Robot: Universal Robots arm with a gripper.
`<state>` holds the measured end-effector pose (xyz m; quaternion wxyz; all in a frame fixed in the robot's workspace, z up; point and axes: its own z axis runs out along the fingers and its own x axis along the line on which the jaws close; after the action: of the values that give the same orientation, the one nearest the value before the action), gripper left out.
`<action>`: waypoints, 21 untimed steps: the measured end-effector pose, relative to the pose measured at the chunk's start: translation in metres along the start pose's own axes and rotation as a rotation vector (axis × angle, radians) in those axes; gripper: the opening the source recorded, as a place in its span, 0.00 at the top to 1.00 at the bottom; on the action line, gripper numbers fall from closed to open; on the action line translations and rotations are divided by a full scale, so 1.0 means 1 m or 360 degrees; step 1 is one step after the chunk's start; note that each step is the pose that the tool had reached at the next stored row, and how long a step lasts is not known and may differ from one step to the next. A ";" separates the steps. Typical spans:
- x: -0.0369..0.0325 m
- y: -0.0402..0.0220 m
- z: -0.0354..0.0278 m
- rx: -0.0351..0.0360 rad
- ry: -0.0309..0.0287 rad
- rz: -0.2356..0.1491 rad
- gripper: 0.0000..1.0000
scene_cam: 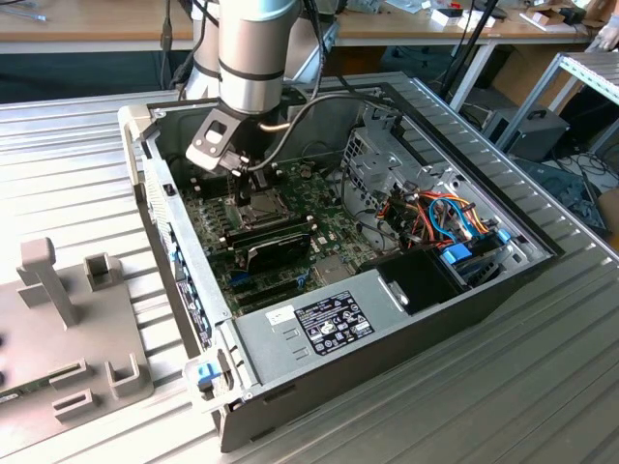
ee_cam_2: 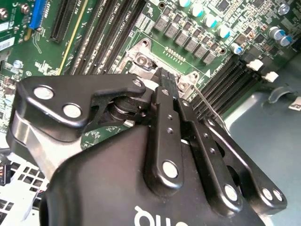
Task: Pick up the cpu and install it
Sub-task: 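Close the cpu cover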
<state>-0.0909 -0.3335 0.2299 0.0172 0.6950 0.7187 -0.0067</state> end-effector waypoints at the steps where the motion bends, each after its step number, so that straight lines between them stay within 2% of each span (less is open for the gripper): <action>1: -0.0001 0.0000 -0.0021 0.0000 0.00001 0.0000 0.89; 10: -0.0002 -0.0002 -0.0050 0.0000 0.00000 0.0000 0.89; 16: 0.0001 -0.0095 -0.0052 -0.0004 -0.00001 0.0000 0.89; 21: 0.0003 -0.0132 -0.0052 -0.0005 -0.00001 0.0000 0.89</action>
<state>-0.1042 -0.3334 0.2348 0.0184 0.6950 0.7187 -0.0055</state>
